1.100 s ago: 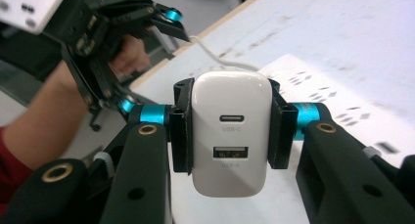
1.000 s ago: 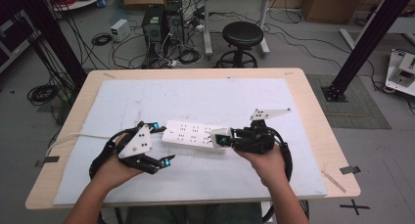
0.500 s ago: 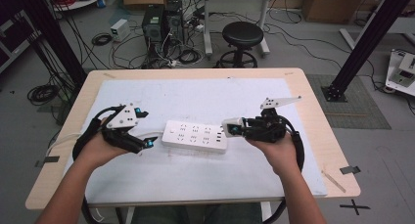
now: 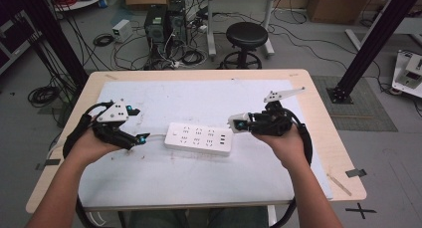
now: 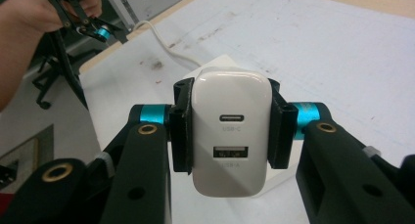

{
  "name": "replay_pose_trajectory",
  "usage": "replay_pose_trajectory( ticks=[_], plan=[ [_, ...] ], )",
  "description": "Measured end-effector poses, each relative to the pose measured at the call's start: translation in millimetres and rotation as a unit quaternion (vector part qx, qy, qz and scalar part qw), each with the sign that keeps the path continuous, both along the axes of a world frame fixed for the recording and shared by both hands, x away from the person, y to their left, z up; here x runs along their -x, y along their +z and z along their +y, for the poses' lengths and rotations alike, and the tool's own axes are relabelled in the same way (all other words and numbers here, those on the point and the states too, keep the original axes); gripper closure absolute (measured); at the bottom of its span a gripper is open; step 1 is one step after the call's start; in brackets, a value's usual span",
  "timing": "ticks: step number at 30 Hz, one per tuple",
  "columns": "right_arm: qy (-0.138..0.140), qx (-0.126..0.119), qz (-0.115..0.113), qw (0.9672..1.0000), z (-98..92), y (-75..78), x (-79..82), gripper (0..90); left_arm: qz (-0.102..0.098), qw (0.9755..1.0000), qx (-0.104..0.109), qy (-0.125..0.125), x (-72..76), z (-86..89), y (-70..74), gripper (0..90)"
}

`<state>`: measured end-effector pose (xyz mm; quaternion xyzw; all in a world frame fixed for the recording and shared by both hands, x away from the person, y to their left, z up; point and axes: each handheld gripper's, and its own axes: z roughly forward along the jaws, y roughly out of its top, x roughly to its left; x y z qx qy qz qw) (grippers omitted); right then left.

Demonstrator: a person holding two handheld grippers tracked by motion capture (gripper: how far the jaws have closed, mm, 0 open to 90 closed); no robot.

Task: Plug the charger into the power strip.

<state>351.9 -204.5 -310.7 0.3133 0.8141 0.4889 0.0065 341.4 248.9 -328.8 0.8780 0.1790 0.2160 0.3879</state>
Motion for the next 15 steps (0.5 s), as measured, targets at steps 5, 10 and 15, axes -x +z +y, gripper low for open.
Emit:
replay_pose_trajectory(
  ticks=[5,10,15],
  plan=[
    [0.015,0.033,-0.005,0.9993,8.6,7.8,-11.0,63.3,0.002,1.0000,0.002,0.008,0.3,5.6,-0.2,17.6],
    [0.033,0.065,-0.002,0.9973,21.8,11.0,-26.0,63.3,0.004,0.9999,-0.007,0.015,1.2,12.4,-2.0,17.5],
    [0.049,0.097,0.006,0.9941,37.3,10.4,-43.9,63.3,0.009,0.9995,-0.016,0.024,1.6,22.8,-4.6,17.6]
  ],
)
